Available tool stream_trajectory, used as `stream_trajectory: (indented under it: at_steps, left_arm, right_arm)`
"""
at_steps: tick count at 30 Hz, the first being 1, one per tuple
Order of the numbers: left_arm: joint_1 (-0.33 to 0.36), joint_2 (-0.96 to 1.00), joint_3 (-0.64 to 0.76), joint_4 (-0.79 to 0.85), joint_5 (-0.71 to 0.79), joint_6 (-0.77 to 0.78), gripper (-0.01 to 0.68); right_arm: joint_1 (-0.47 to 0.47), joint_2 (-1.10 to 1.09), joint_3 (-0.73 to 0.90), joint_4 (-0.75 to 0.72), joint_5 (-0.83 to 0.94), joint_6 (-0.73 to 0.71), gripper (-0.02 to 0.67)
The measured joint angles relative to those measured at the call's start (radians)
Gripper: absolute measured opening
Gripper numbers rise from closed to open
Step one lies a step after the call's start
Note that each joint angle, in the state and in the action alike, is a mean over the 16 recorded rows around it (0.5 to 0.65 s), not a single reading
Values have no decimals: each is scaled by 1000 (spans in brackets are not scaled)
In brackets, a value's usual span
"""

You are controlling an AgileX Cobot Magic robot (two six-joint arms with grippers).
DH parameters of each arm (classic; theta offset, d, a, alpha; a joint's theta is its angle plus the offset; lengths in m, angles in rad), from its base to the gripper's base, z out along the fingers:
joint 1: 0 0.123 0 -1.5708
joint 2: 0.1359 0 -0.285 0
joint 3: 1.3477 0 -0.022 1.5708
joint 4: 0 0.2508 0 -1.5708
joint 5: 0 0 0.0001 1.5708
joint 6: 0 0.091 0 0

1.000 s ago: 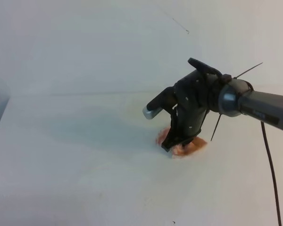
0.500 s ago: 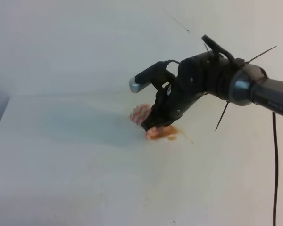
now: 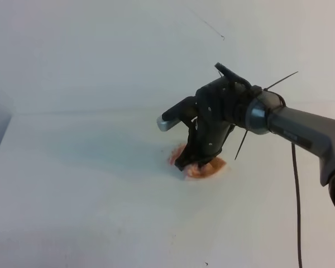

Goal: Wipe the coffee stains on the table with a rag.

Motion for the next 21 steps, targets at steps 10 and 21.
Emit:
stream_trajectory:
  at_steps: [10,21]
  left_arm:
    - [0,0,0,0,0,0,-1]
    - [0,0,0,0,0,0,-1]
  right_arm:
    - [-116,-17,33,-44,50,44,2]
    - [-240,-294,462,66,-162,-15,0]
